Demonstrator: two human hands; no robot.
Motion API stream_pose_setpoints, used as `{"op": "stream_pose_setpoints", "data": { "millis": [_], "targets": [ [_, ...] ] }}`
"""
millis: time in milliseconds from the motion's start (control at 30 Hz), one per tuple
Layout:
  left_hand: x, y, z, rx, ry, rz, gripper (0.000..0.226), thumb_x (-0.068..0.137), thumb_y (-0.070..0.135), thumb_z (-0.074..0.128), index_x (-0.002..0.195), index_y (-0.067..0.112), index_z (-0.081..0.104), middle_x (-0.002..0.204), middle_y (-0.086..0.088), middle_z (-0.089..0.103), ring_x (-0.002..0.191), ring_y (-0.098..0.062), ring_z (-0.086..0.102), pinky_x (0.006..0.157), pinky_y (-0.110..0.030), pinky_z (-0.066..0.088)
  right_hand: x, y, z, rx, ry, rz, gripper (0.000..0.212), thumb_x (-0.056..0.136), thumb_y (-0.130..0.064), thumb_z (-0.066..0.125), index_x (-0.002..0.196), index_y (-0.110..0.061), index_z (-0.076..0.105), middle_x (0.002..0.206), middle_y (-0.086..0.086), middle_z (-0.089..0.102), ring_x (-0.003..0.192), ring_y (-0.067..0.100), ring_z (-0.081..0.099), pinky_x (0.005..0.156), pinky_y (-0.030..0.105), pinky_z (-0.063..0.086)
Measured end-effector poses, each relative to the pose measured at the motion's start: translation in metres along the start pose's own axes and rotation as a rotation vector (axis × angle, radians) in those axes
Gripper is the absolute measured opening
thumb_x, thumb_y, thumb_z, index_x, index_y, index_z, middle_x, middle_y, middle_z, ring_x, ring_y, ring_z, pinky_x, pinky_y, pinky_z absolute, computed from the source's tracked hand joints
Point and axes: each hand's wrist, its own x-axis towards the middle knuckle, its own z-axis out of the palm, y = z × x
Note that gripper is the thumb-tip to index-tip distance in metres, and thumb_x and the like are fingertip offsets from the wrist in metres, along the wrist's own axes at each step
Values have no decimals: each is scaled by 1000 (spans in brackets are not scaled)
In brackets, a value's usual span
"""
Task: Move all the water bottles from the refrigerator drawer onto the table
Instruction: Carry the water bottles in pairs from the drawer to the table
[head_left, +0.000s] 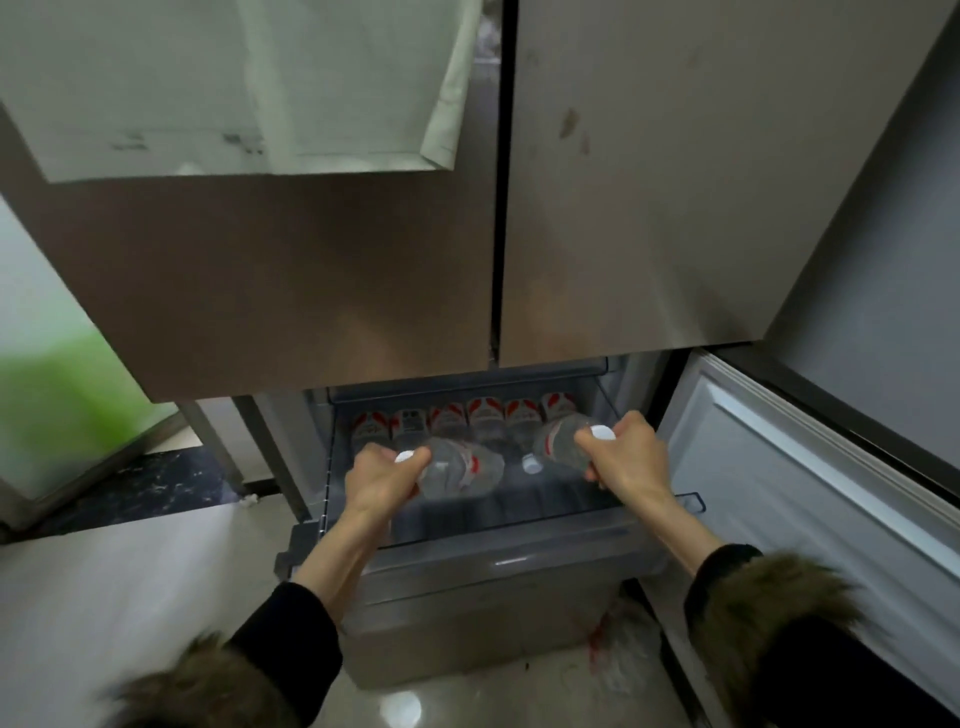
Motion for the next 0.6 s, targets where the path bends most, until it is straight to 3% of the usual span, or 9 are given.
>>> {"op": "stream_pose_setpoints", "data": {
  "millis": [67, 167, 300, 467, 600],
  "targets": [
    [-4, 1, -11, 140, 17, 80, 29, 75, 35, 67, 75, 11, 52, 76, -8, 64, 75, -23, 60, 59, -31, 45, -3, -8, -7, -79, 15, -56, 30, 79, -32, 62, 89, -6, 49, 88, 15, 64, 74, 26, 59, 55, 28, 38],
    [-8, 6, -20, 349, 18, 237, 31, 77, 36, 66, 77, 11, 47, 75, -7, 59, 68, -20, 52, 50, -29, 34, -3, -19, -7, -175, 1, -132, 32, 79, -32, 63, 92, -5, 51, 93, 15, 63, 81, 28, 54, 62, 32, 40],
    [-8, 12, -24, 509, 27, 354, 33, 80, 38, 63, 86, 11, 45, 74, -5, 55, 66, -21, 49, 53, -29, 32, -12, -32, 10, -277, -82, -230, 35, 79, -37, 62, 97, -8, 53, 100, 14, 66, 94, 33, 60, 66, 32, 42],
    [-6, 8, -22, 537, 36, 424, 36, 82, 39, 62, 94, 9, 47, 80, -10, 62, 74, -28, 59, 57, -32, 42, -18, -42, 29, -323, -164, -314, 39, 80, -41, 61, 106, -14, 54, 105, 10, 66, 98, 32, 61, 75, 36, 50],
    [-4, -3, -21, 413, 83, 468, 32, 81, 38, 64, 95, 12, 53, 85, -7, 65, 77, -23, 61, 62, -32, 49, -21, -37, 42, -321, -232, -366, 36, 82, -39, 60, 108, -15, 54, 103, 5, 66, 95, 26, 62, 75, 36, 52]
  ]
}}
